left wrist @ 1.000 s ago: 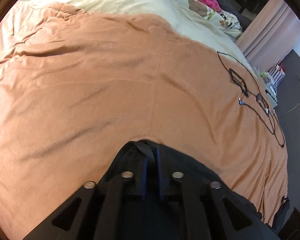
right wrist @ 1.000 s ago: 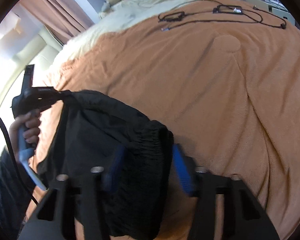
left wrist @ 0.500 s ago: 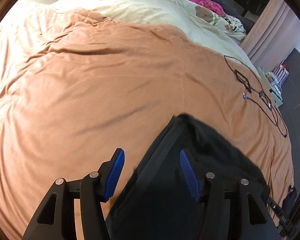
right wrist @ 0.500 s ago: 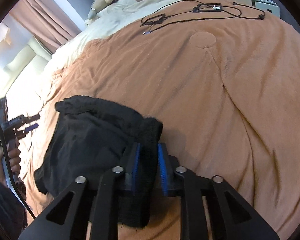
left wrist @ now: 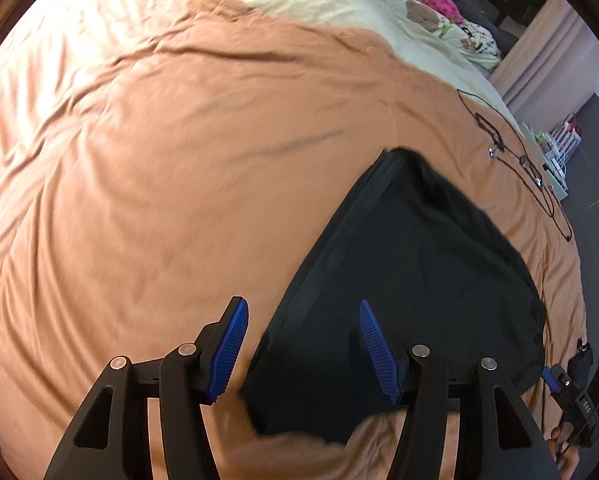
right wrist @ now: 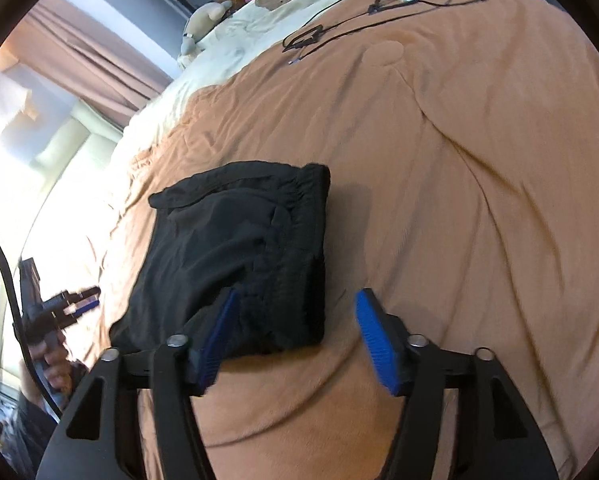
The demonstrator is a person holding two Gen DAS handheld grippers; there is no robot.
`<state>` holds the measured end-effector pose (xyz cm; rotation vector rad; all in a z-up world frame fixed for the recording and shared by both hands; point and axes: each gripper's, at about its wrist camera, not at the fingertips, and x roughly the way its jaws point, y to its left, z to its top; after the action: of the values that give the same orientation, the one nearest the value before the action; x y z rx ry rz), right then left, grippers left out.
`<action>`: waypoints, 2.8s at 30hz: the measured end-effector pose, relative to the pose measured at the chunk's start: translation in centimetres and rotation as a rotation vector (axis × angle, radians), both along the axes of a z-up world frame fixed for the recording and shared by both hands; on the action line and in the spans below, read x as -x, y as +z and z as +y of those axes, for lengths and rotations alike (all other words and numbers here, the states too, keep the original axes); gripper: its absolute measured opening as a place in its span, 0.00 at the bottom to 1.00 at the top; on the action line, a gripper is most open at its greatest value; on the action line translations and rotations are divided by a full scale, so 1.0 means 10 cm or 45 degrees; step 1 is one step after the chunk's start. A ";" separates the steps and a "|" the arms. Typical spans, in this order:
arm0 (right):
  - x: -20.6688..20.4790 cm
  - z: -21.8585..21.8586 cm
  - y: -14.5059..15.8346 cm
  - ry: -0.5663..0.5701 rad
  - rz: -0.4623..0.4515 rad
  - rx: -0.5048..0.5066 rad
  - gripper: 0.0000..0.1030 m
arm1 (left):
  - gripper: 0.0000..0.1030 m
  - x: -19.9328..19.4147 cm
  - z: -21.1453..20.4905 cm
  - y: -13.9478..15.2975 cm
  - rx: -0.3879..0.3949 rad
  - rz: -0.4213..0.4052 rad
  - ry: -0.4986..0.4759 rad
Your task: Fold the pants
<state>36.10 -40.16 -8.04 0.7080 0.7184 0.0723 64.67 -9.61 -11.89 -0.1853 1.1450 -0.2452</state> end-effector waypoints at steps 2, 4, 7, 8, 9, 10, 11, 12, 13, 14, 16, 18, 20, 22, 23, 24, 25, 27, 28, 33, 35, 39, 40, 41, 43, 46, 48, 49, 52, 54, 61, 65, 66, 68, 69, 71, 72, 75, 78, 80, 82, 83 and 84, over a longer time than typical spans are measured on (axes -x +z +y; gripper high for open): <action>0.05 0.01 -0.03 0.001 -0.021 -0.033 0.68 | 0.61 0.12 0.08 -0.05 0.023 0.022 0.016; 0.07 0.02 -0.06 0.012 -0.032 -0.075 0.70 | 0.71 0.21 0.14 -0.09 0.036 0.035 0.027; 0.07 0.02 -0.12 0.018 -0.040 -0.138 0.72 | 0.74 0.34 0.22 -0.13 0.063 0.045 0.054; 0.08 0.01 -0.14 0.017 -0.048 -0.156 0.73 | 0.74 0.38 0.24 -0.15 0.087 0.052 0.066; 0.09 0.00 -0.17 0.014 -0.057 -0.182 0.76 | 0.74 0.42 0.26 -0.16 0.108 0.056 0.075; 0.09 0.01 -0.20 0.015 -0.063 -0.202 0.77 | 0.73 0.45 0.28 -0.17 0.131 0.062 0.082; 0.07 0.00 -0.25 0.020 -0.072 -0.235 0.77 | 0.73 0.48 0.29 -0.18 0.151 0.068 0.089; 0.05 -0.01 -0.31 0.026 -0.070 -0.264 0.77 | 0.73 0.50 0.30 -0.19 0.161 0.068 0.097; 0.03 0.00 -0.35 0.029 -0.063 -0.284 0.77 | 0.73 0.52 0.30 -0.20 0.177 0.073 0.106; 0.01 -0.01 -0.41 0.039 -0.064 -0.320 0.77 | 0.73 0.55 0.32 -0.23 0.200 0.082 0.119; -0.03 -0.03 -0.49 0.065 -0.066 -0.382 0.77 | 0.73 0.57 0.31 -0.26 0.236 0.098 0.133; -0.07 -0.07 -0.55 0.072 -0.066 -0.406 0.77 | 0.73 0.59 0.30 -0.32 0.282 0.117 0.136; -0.11 -0.15 -0.60 0.056 -0.056 -0.404 0.77 | 0.73 0.60 0.27 -0.37 0.307 0.142 0.136; -0.13 -0.20 -0.65 0.036 -0.042 -0.414 0.72 | 0.73 0.61 0.25 -0.42 0.327 0.149 0.132; -0.13 -0.22 -0.67 0.022 -0.038 -0.416 0.71 | 0.73 0.61 0.23 -0.44 0.315 0.154 0.133; -0.13 -0.24 -0.67 0.015 -0.040 -0.413 0.70 | 0.73 0.61 0.22 -0.47 0.311 0.157 0.136; -0.14 -0.26 -0.67 0.007 -0.042 -0.404 0.70 | 0.73 0.61 0.21 -0.50 0.313 0.160 0.141; -0.18 -0.28 -0.66 0.000 -0.043 -0.369 0.70 | 0.73 0.59 0.22 -0.57 0.330 0.178 0.161; -0.18 -0.28 -0.66 -0.001 -0.043 -0.361 0.70 | 0.73 0.58 0.22 -0.59 0.333 0.181 0.168; -0.18 -0.31 -0.65 -0.019 -0.007 -0.335 0.61 | 0.74 0.63 0.31 -0.58 0.309 0.188 0.196; -0.18 -0.29 -0.61 -0.023 -0.003 -0.325 0.61 | 0.74 0.64 0.34 -0.59 0.312 0.182 0.190; -0.17 -0.19 -0.55 -0.038 -0.010 -0.322 0.61 | 0.74 0.59 0.38 -0.66 0.357 0.159 0.204; -0.16 -0.17 -0.54 -0.041 -0.017 -0.321 0.61 | 0.74 0.57 0.39 -0.65 0.371 0.131 0.201; -0.18 -0.15 -0.54 -0.045 -0.025 -0.320 0.61 | 0.74 0.55 0.39 -0.64 0.371 0.102 0.198; -0.17 -0.15 -0.54 -0.055 -0.045 -0.313 0.61 | 0.74 0.53 0.43 -0.66 0.410 0.074 0.223; -0.17 -0.14 -0.56 -0.067 -0.066 -0.304 0.61 | 0.70 0.56 0.48 -0.67 0.477 0.054 0.266; -0.19 -0.13 -0.57 -0.067 -0.072 -0.297 0.61 | 0.63 0.62 0.51 -0.67 0.506 0.050 0.271; -0.19 -0.12 -0.57 -0.070 -0.077 -0.297 0.60 | 0.60 0.63 0.52 -0.69 0.521 0.057 0.273; -0.18 -0.11 -0.59 -0.081 -0.078 -0.298 0.54 | 0.56 0.71 0.56 -0.73 0.557 0.078 0.280; -0.16 -0.13 -0.61 -0.081 -0.084 -0.312 0.54 | 0.56 0.75 0.58 -0.73 0.577 0.077 0.283; -0.16 -0.13 -0.60 -0.063 -0.090 -0.289 0.33 | 0.06 0.68 0.56 -0.70 0.536 0.048 0.316; -0.15 -0.16 -0.52 -0.044 -0.120 -0.277 0.22 | 0.05 0.73 0.52 -0.54 0.503 -0.015 0.295; -0.13 -0.15 -0.49 -0.036 -0.127 -0.267 0.20 | 0.05 0.75 0.53 -0.49 0.506 -0.028 0.293; -0.11 -0.13 -0.46 -0.022 -0.140 -0.255 0.18 | 0.05 0.78 0.55 -0.40 0.502 -0.049 0.291; -0.10 -0.11 -0.45 -0.012 -0.145 -0.251 0.17 | 0.04 0.81 0.57 -0.35 0.501 -0.055 0.289; -0.07 -0.09 -0.44 0.004 -0.152 -0.255 0.16 | 0.04 0.85 0.60 -0.26 0.507 -0.064 0.286; -0.05 -0.07 -0.43 0.011 -0.152 -0.255 0.16 | 0.04 0.89 0.62 -0.22 0.507 -0.069 0.281; 0.01 0.00 -0.40 0.034 -0.151 -0.235 0.15 | 0.04 1.02 0.70 -0.09 0.511 -0.088 0.278; 0.08 0.05 -0.35 0.060 -0.144 -0.223 0.15 | 0.04 1.16 0.80 -0.02 0.514 -0.092 0.287; 0.13 0.09 -0.33 0.076 -0.143 -0.218 0.15 | 0.04 1.29 0.88 0.02 0.517 -0.092 0.293; 0.18 0.13 -0.31 0.094 -0.134 -0.213 0.15 | 0.04 1.42 0.95 0.04 0.517 -0.095 0.298; 0.20 0.15 -0.30 0.102 -0.127 -0.211 0.15 | 0.04 1.49 0.99 0.05 0.515 -0.099 0.301; 0.21 0.17 -0.29 0.109 -0.123 -0.207 0.15 | 0.04 1.56 1.03 0.05 0.518 -0.097 0.308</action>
<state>34.04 -38.50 -10.99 0.8236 0.6546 0.2438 49.09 0.71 -11.36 -0.6639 0.9770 -0.2659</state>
